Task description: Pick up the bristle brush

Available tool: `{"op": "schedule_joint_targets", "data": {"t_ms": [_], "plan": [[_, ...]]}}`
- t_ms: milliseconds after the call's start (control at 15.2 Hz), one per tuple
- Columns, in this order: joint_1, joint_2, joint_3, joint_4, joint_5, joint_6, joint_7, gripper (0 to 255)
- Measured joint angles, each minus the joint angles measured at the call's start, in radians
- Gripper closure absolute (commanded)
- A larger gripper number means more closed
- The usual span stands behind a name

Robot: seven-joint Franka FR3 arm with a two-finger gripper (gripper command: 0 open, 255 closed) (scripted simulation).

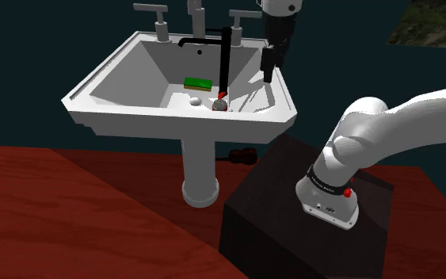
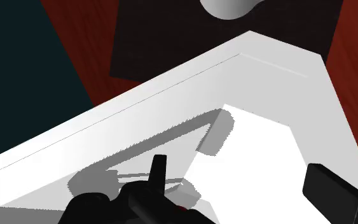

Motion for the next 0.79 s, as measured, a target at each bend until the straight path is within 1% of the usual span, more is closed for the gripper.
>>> {"op": "schedule_joint_targets", "data": {"t_ms": [66,198,462,792], "plan": [[0.000,0.000,0.000,0.000,0.000,0.000,0.000,0],[-0.011,0.040,0.007,-0.002,0.011,0.038,0.033,0],[-0.048,0.177,0.017,0.017,0.031,0.146,0.124,0],[-0.093,0.369,0.024,0.066,0.050,0.280,0.240,0]]}}
